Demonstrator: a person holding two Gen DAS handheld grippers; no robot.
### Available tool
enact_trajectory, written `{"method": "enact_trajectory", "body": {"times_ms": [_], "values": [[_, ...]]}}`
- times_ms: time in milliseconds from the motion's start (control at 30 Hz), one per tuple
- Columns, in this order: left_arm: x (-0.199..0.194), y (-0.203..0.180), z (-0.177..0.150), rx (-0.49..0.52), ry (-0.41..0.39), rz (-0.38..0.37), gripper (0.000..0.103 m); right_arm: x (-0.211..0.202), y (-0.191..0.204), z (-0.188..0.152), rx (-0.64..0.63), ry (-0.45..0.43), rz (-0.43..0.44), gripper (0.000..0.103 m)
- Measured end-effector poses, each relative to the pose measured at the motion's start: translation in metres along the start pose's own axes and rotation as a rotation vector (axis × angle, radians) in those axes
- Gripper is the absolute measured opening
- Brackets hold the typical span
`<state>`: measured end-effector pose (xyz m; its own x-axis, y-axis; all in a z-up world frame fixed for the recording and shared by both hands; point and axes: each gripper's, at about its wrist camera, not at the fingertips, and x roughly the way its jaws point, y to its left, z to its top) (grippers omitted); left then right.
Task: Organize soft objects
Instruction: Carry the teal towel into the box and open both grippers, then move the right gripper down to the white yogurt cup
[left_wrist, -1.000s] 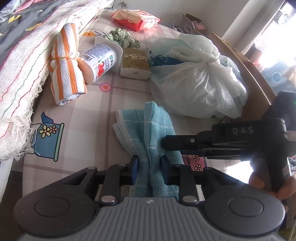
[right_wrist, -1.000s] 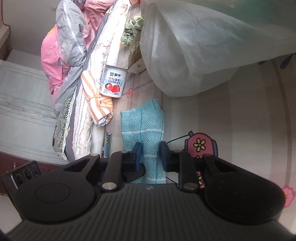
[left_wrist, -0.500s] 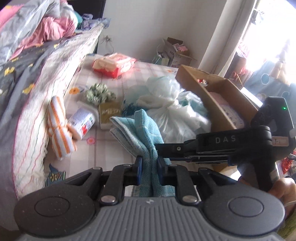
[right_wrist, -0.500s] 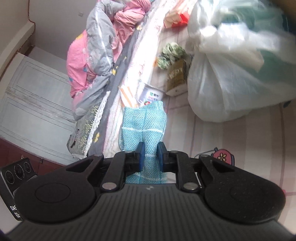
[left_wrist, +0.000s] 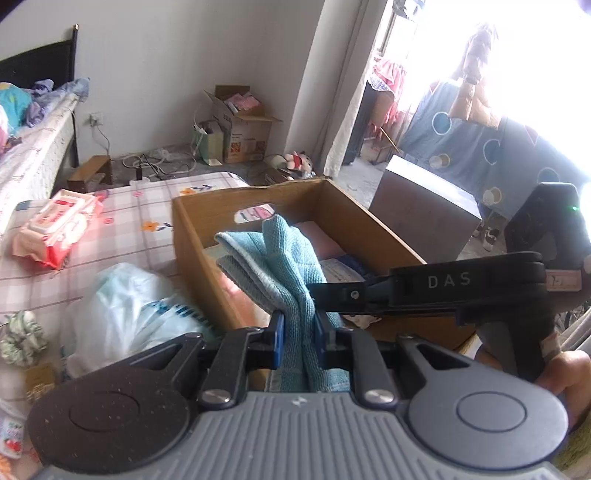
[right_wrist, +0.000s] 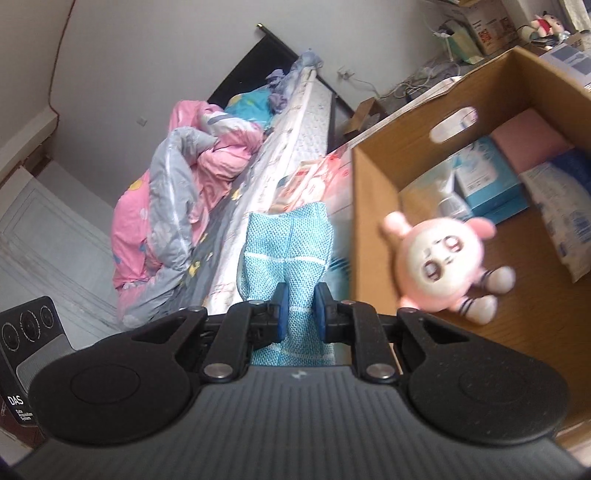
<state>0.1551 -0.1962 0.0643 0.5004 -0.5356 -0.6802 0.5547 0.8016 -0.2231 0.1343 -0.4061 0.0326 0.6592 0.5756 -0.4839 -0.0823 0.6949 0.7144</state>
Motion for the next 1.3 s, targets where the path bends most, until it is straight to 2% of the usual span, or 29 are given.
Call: {"method": "enact_trajectory", "body": {"times_ms": [167, 300, 433, 567, 600, 667, 700, 733, 767, 867, 933, 1033, 1167, 1300], "values": [[0.087, -0.012, 0.025, -0.019, 0.123, -0.033, 0.017, 0.006, -0.069, 0.052, 0.02, 0.071, -0.136, 0.014], [0.145, -0.019, 0.029, -0.035, 0.212, -0.045, 0.017, 0.023, -0.1, 0.077, -0.027, 0.15, -0.259, 0.014], [0.19, -0.015, 0.024, -0.036, 0.303, -0.017, 0.018, 0.048, -0.123, 0.087, -0.103, 0.21, -0.354, 0.014], [0.213, -0.008, 0.015, -0.041, 0.381, -0.01, 0.02, 0.083, -0.137, 0.083, -0.197, 0.266, -0.455, 0.014], [0.214, -0.006, 0.016, -0.054, 0.384, -0.023, 0.023, 0.089, -0.138, 0.083, -0.214, 0.274, -0.467, 0.014], [0.209, -0.006, 0.02, -0.054, 0.348, -0.016, 0.034, 0.095, -0.143, 0.084, -0.219, 0.278, -0.468, 0.015], [0.207, -0.006, 0.02, -0.048, 0.339, -0.008, 0.044, 0.096, -0.143, 0.084, -0.216, 0.278, -0.468, 0.016], [0.205, -0.006, 0.021, -0.044, 0.332, -0.003, 0.047, 0.096, -0.142, 0.085, -0.216, 0.276, -0.469, 0.016], [0.202, -0.006, 0.023, -0.043, 0.327, -0.004, 0.047, 0.094, -0.137, 0.084, -0.218, 0.274, -0.473, 0.016], [0.192, -0.004, 0.026, -0.062, 0.319, -0.016, 0.048, 0.084, -0.13, 0.086, -0.206, 0.247, -0.476, 0.027], [0.184, -0.004, 0.024, -0.063, 0.307, -0.027, 0.058, 0.074, -0.128, 0.089, -0.184, 0.213, -0.465, 0.03], [0.164, -0.005, 0.021, -0.049, 0.277, -0.028, 0.066, 0.053, -0.125, 0.091, -0.123, 0.156, -0.445, 0.032], [0.126, -0.01, 0.017, -0.016, 0.204, -0.011, 0.07, 0.017, -0.118, 0.09, -0.033, 0.072, -0.387, 0.034], [0.08, -0.011, 0.011, 0.0, 0.112, -0.006, 0.081, -0.021, -0.095, 0.078, -0.006, -0.007, -0.313, 0.048]]}}
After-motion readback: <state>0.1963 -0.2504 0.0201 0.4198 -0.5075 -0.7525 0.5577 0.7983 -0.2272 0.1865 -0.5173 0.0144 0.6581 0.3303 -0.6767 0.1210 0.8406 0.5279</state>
